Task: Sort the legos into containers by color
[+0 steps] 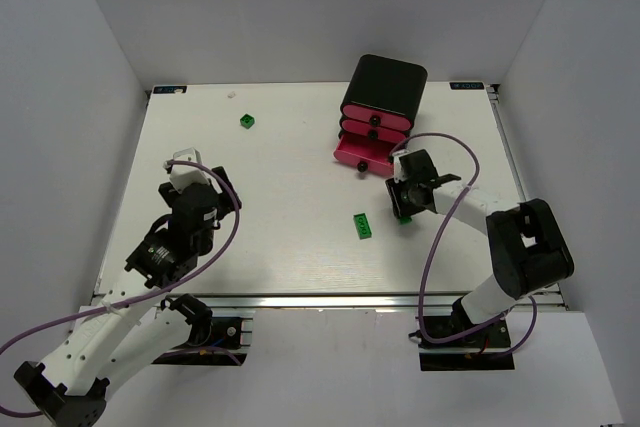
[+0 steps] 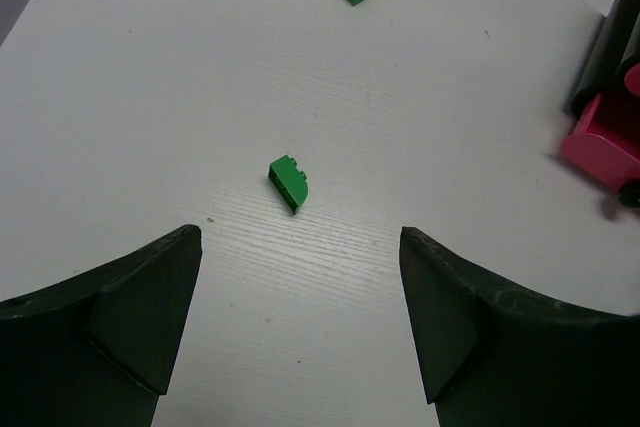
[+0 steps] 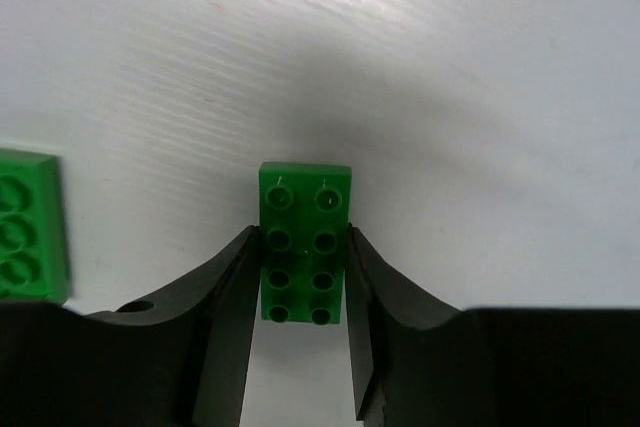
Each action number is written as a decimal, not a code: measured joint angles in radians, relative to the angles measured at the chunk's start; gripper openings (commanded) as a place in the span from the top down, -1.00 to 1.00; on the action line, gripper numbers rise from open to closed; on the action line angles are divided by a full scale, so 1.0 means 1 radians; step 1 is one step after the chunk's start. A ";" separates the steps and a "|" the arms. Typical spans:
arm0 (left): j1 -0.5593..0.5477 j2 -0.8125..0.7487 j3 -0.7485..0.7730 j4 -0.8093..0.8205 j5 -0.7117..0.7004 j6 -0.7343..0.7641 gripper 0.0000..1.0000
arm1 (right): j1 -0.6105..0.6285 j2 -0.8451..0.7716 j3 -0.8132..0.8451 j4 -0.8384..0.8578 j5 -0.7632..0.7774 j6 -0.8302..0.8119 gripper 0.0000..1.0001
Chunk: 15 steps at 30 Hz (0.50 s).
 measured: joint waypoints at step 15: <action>0.000 0.063 0.000 -0.003 0.000 -0.005 -0.78 | 0.017 0.086 0.480 -0.018 -0.242 -0.668 1.00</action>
